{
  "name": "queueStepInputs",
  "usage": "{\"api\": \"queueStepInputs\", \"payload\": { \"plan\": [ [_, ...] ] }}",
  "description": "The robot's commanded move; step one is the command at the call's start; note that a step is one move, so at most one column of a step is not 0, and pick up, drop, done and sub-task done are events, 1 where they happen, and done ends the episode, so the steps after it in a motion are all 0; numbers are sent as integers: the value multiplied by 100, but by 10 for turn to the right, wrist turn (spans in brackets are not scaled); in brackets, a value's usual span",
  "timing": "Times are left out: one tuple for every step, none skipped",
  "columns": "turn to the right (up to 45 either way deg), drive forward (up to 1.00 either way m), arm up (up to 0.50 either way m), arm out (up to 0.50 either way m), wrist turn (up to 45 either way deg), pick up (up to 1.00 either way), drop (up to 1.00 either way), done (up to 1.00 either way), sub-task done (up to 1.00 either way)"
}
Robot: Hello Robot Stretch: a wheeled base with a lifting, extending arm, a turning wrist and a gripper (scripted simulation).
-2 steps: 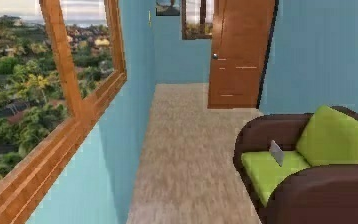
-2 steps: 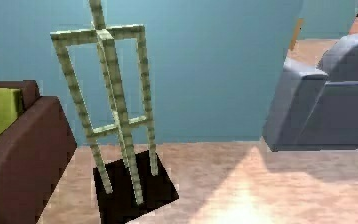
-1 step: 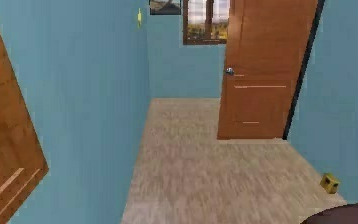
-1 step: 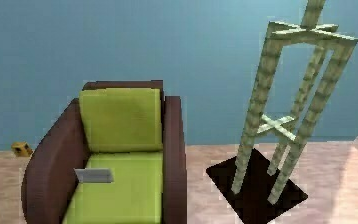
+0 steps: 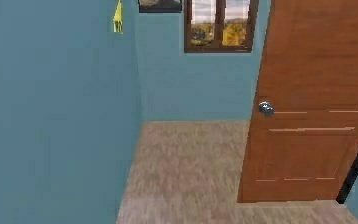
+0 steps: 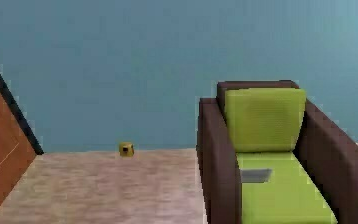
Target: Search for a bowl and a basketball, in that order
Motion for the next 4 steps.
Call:
{"api": "queueStepInputs", "payload": {
  "plan": [
    [0,100,0,0,0,0,0,0,0],
    [0,60,0,0,0,0,0,0,0],
    [450,0,0,0,0,0,0,0,0],
    [180,0,0,0,0,0,0,0,0]
  ]
}}
